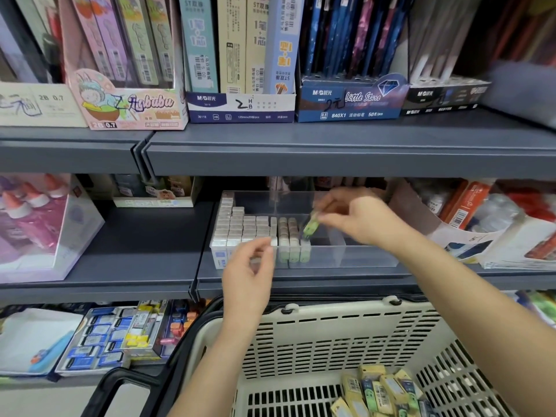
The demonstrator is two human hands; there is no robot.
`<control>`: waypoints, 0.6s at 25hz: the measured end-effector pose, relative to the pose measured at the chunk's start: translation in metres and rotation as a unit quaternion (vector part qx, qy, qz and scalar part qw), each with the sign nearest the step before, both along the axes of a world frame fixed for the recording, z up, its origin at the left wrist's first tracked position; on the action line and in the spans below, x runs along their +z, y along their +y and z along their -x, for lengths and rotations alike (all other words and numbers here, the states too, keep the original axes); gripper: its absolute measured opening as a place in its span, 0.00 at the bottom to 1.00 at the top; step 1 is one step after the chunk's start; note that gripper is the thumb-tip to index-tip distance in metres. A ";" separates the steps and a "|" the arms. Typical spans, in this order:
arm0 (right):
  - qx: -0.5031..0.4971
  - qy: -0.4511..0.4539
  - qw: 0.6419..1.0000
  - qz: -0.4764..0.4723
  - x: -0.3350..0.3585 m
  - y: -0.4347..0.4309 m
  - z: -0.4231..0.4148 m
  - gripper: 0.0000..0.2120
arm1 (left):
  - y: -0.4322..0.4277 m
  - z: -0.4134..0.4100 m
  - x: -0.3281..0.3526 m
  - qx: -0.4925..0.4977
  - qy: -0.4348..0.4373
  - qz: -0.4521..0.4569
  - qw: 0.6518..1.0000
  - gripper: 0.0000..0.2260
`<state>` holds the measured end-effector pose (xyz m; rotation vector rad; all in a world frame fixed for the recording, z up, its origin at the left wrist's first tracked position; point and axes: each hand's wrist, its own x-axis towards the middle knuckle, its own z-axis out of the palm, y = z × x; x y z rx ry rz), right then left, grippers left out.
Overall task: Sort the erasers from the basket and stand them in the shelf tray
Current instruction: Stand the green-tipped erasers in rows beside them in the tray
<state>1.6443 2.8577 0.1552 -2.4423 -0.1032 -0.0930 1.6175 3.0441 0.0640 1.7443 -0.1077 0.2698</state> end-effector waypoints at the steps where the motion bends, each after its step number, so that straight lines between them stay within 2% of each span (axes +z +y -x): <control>1: -0.033 -0.013 0.999 0.034 0.002 -0.006 -0.008 0.09 | 0.003 -0.001 0.002 0.056 -0.032 -0.015 0.998 0.10; 3: -0.067 0.002 0.988 0.138 -0.003 -0.009 -0.019 0.07 | 0.009 -0.003 0.001 0.156 -0.071 -0.058 0.983 0.10; 5: -0.066 0.042 0.975 0.209 -0.015 -0.006 -0.026 0.02 | 0.012 -0.007 -0.002 0.201 -0.037 -0.086 0.975 0.17; 7: -0.059 0.059 0.973 0.215 -0.026 -0.002 -0.031 0.01 | 0.011 -0.010 -0.004 0.181 0.042 -0.093 0.978 0.26; 9: -0.048 0.061 0.971 0.228 -0.032 0.001 -0.035 0.02 | 0.009 -0.011 -0.006 0.144 0.086 -0.097 0.981 0.30; 15: -0.038 0.057 0.964 0.255 -0.043 0.005 -0.040 0.07 | 0.010 -0.013 -0.009 0.122 0.094 -0.077 0.985 0.32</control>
